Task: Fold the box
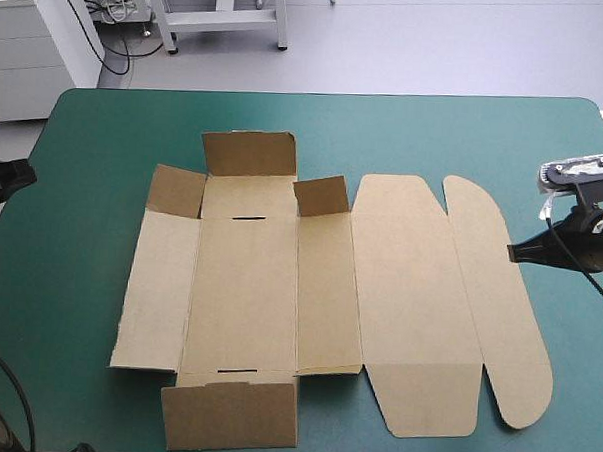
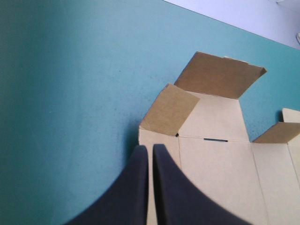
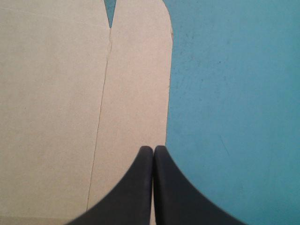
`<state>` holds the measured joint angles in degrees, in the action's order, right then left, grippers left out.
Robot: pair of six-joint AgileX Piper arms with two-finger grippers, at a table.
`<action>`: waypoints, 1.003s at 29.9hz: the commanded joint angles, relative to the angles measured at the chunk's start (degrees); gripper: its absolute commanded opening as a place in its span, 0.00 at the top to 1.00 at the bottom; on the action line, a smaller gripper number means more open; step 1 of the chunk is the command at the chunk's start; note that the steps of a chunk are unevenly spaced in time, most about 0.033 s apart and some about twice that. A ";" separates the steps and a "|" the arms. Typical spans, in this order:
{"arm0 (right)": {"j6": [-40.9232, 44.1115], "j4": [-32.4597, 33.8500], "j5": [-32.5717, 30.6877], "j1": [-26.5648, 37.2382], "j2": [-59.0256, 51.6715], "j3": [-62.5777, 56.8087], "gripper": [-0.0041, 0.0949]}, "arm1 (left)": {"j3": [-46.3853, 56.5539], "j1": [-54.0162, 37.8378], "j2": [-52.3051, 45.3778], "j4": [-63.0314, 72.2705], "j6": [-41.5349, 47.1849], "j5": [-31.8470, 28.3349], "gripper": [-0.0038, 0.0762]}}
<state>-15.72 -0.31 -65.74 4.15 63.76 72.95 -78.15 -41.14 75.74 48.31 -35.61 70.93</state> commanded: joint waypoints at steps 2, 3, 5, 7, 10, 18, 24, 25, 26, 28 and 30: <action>-0.77 -0.09 4.56 0.33 -1.24 1.30 0.98 | -1.80 -0.76 -1.26 1.00 0.43 1.28 0.93; -0.77 -0.31 4.55 0.33 -1.24 1.30 0.98 | -1.80 -0.76 -1.00 1.02 0.43 1.55 0.91; -0.77 -0.48 4.45 0.33 -1.24 1.30 0.98 | -1.80 -0.76 -0.38 0.86 0.43 1.99 0.86; -0.77 -0.19 4.45 0.33 -1.24 1.30 0.98 | -1.80 -0.76 0.28 0.10 0.43 2.11 0.77; -0.77 0.31 4.45 0.33 -1.24 1.30 0.98 | -1.80 -0.76 1.37 -2.45 1.02 2.11 0.57; -0.77 -0.06 4.34 0.33 -1.24 1.30 0.98 | -1.70 -0.76 4.31 -5.91 3.65 2.13 0.16; -1.79 -0.19 5.17 0.33 -1.24 1.30 0.98 | 2.56 -0.41 6.42 -7.16 4.28 2.23 0.16; -1.79 -0.19 5.21 0.33 -1.24 1.30 0.98 | 3.89 -0.21 6.73 -7.28 4.28 2.23 0.16; -1.79 -0.19 5.31 0.33 -1.24 1.30 0.98 | 5.16 0.07 7.14 -7.44 4.28 2.23 0.16; -1.79 -0.19 5.67 0.33 -1.24 1.30 0.98 | 7.30 0.80 7.99 -7.32 4.38 2.23 0.16; -1.79 -0.19 6.19 0.33 -1.24 1.30 0.98 | 9.48 2.05 8.91 -7.59 5.05 2.23 0.16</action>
<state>-17.01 -0.43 -63.21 4.17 63.76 72.95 -69.69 -40.61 85.41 38.32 -31.60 70.50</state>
